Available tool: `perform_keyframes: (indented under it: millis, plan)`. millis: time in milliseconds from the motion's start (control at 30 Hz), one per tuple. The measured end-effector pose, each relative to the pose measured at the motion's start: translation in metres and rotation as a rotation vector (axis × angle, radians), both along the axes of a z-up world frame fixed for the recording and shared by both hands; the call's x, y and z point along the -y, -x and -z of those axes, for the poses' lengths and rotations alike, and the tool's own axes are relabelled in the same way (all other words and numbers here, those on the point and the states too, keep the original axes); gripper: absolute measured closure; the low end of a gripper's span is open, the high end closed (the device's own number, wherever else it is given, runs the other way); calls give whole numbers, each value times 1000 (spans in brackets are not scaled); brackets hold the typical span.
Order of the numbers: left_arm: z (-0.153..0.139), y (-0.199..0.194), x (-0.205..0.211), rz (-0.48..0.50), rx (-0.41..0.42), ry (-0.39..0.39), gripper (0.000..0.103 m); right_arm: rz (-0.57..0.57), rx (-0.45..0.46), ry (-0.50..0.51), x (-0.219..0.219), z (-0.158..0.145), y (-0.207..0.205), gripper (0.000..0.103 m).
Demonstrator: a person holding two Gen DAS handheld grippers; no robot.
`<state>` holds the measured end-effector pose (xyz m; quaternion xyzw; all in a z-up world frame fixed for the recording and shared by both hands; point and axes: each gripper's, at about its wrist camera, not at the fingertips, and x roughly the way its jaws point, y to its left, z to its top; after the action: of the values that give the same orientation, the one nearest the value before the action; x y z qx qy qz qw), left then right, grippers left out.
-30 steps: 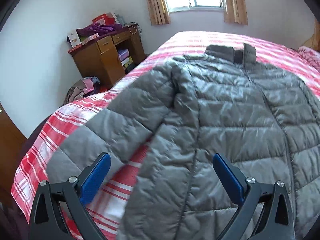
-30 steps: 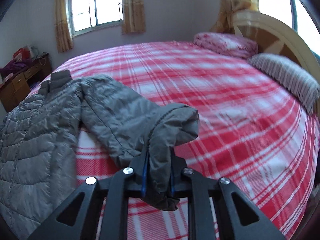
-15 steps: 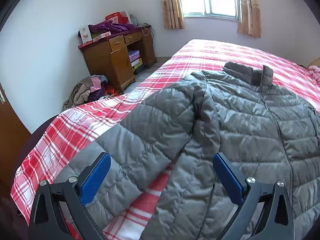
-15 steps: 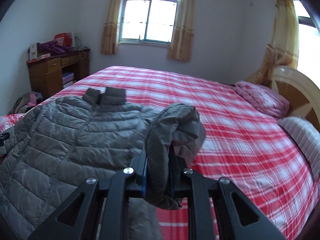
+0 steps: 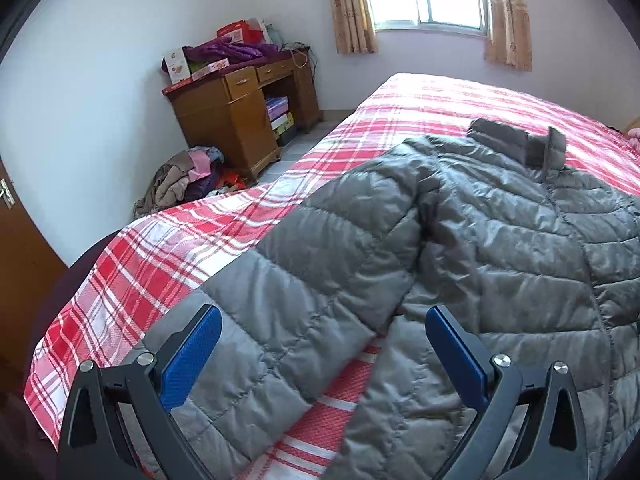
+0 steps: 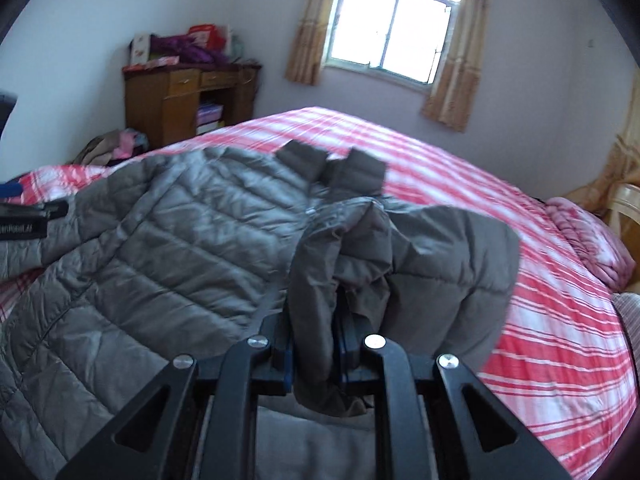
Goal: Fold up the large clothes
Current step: 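Carry the held sleeve across the jacket body and release it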
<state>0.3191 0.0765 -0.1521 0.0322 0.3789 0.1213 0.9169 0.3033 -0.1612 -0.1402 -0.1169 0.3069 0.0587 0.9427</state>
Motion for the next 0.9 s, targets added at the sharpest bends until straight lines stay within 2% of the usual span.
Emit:
perform_keyframes:
  millis: [67, 133, 167, 200, 233, 267, 433, 567, 733, 833, 900]
  plan:
    - [3, -1, -6, -11, -9, -2, 1, -23, -23, 3, -12, 10, -4, 84]
    - [4, -2, -11, -21, -17, -3, 1, -45, -56, 10, -21, 21, -8, 77]
    - [3, -1, -13, -24, -19, -6, 1, -55, -72, 6, -24, 25, -9, 60]
    - [2, -1, -14, -25, -18, -9, 1, -75, -91, -15, -27, 29, -9, 35]
    - [0, -1, -15, -26, -18, -10, 1, -90, -104, -32, -27, 30, -8, 27]
    - [-3, 0, -16, -29, -19, -9, 1, -105, -111, -38, -29, 31, -6, 23]
    - [-27, 5, -8, -25, 9, 5, 1, -167, -116, -7, -35, 29, 23, 23]
    - [-48, 12, 28, 51, 44, 45, 1, -181, -75, 2, -21, 20, 54, 23]
    - [-43, 3, 109, 240, -4, 105, 1, -19, 6, 53, 35, 21, 74, 14]
    - [-26, -10, 150, 304, -57, 138, 1, 90, -22, -11, 78, 26, 73, 13]
    - [-8, -22, 178, 323, -92, 133, 1, 159, -32, -81, 108, 32, 71, 13]
